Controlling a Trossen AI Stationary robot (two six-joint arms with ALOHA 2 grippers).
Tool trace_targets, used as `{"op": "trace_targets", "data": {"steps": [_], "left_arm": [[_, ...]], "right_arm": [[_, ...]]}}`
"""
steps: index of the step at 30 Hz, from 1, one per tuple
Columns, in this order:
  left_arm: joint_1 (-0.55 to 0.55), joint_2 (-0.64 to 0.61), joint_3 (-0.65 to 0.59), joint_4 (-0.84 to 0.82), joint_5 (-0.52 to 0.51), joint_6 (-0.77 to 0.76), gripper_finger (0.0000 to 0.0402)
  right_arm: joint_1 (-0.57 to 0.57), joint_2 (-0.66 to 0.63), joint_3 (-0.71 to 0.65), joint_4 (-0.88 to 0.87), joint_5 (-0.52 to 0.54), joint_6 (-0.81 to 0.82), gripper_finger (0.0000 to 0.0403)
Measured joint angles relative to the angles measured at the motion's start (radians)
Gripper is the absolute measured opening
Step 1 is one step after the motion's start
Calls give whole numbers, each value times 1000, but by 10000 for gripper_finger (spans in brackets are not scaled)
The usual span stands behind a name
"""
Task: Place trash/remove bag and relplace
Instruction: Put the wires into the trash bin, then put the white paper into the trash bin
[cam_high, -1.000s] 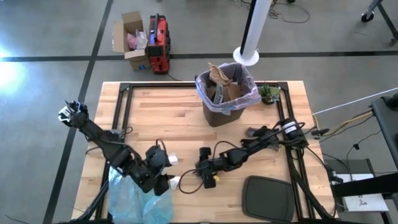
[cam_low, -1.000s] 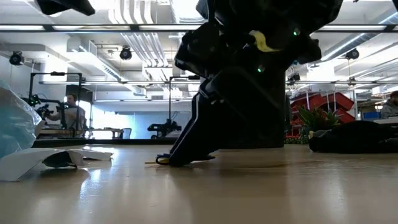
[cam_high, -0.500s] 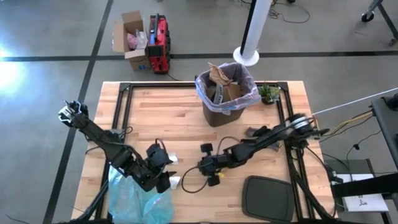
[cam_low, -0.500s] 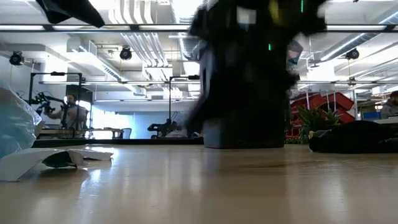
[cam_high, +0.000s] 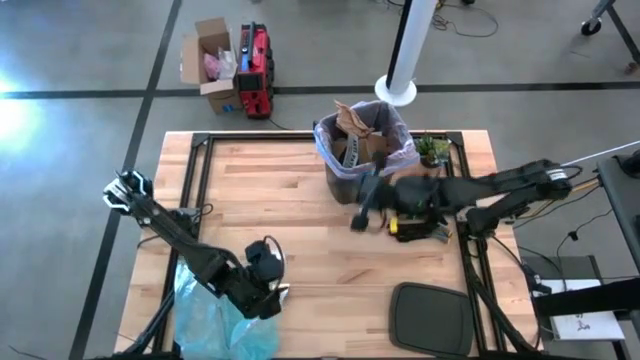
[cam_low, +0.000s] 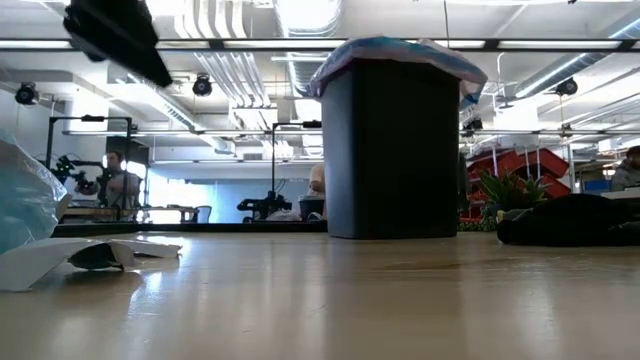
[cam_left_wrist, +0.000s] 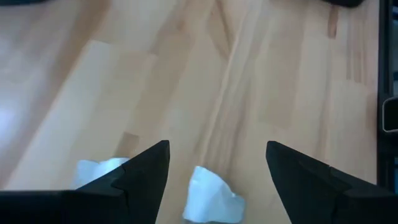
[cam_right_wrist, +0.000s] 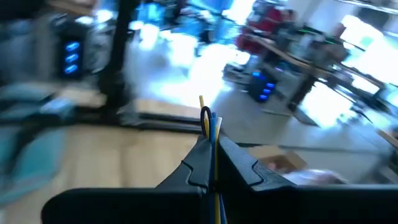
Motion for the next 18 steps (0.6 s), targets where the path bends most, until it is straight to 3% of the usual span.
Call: {"op": "trace_targets", "data": {"steps": [9,18], "left_arm": [[-3,88,0,58,55,24,238],[-6,91,0,67,56,43,247]], "right_arm": [[-249,-23,-3,2,-1,243,33],[-342,-12,-6,-168,-90,416,152]]}}
